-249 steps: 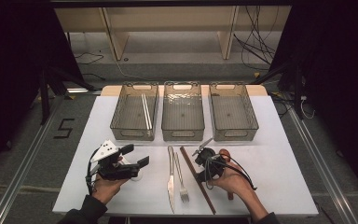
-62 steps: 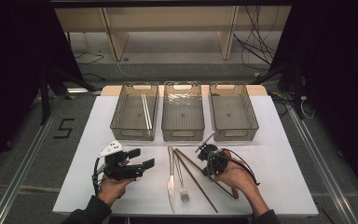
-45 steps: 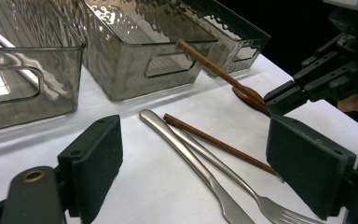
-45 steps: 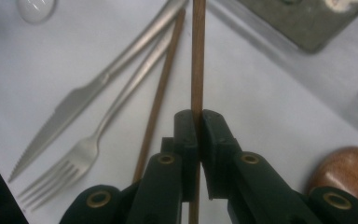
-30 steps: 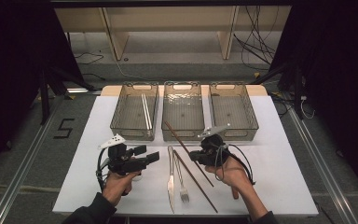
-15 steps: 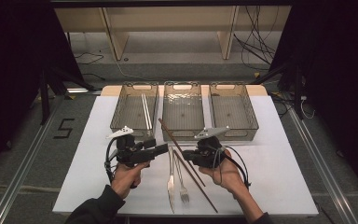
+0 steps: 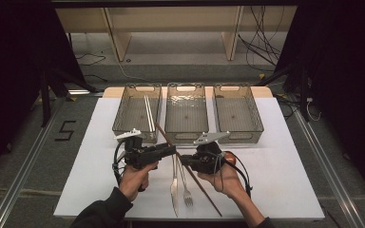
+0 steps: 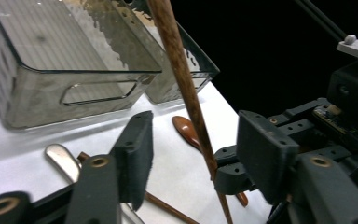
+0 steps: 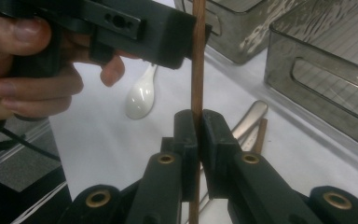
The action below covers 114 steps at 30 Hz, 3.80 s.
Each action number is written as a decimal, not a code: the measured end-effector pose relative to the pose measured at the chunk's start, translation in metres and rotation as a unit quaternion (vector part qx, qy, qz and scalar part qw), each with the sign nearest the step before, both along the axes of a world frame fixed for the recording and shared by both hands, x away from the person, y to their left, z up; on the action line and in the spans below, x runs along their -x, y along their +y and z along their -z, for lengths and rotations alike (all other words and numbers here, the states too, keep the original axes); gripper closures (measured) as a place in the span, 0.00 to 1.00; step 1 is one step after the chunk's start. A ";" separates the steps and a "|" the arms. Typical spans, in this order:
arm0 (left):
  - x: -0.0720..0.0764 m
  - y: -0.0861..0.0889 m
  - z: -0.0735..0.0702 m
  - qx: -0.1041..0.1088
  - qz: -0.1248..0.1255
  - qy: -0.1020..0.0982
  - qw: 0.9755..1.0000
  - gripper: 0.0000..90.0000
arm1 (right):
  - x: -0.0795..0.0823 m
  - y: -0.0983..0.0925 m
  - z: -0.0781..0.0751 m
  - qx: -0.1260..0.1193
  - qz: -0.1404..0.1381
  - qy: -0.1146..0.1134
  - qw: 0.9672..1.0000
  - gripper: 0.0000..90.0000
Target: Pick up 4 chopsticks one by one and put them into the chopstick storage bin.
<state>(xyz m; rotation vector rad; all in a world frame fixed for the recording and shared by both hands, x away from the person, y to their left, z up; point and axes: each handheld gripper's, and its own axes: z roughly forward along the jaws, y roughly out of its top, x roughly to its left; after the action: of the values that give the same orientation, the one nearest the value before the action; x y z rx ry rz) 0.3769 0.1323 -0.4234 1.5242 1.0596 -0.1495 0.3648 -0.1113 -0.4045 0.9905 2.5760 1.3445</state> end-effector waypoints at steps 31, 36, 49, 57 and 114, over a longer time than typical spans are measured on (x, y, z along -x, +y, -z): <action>-0.007 0.016 -0.006 0.057 0.015 0.007 0.998 0.93 | 0.000 -0.007 -0.005 -0.031 -0.007 -0.005 0.999 0.71; -0.013 0.042 -0.025 0.046 -0.019 -0.026 0.998 0.93 | -0.003 -0.015 -0.005 -0.010 -0.007 0.006 1.000 0.51; -0.035 0.108 -0.054 0.054 -0.112 -0.054 0.991 0.93 | -0.003 -0.016 0.005 0.065 -0.006 0.029 0.997 0.33; -0.059 0.129 -0.064 0.050 -0.150 -0.053 0.986 0.93 | -0.005 -0.021 0.004 0.070 0.005 0.023 0.997 0.30; -0.129 0.092 -0.039 -0.097 -0.169 -0.001 0.981 0.92 | -0.004 -0.023 -0.001 0.065 0.001 0.003 0.998 0.29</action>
<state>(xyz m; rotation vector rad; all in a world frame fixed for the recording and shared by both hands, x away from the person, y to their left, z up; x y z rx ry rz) 0.5056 0.2241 -0.3841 1.4895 1.3467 0.1971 0.3692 -0.1346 -0.4036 0.9756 2.6271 1.1592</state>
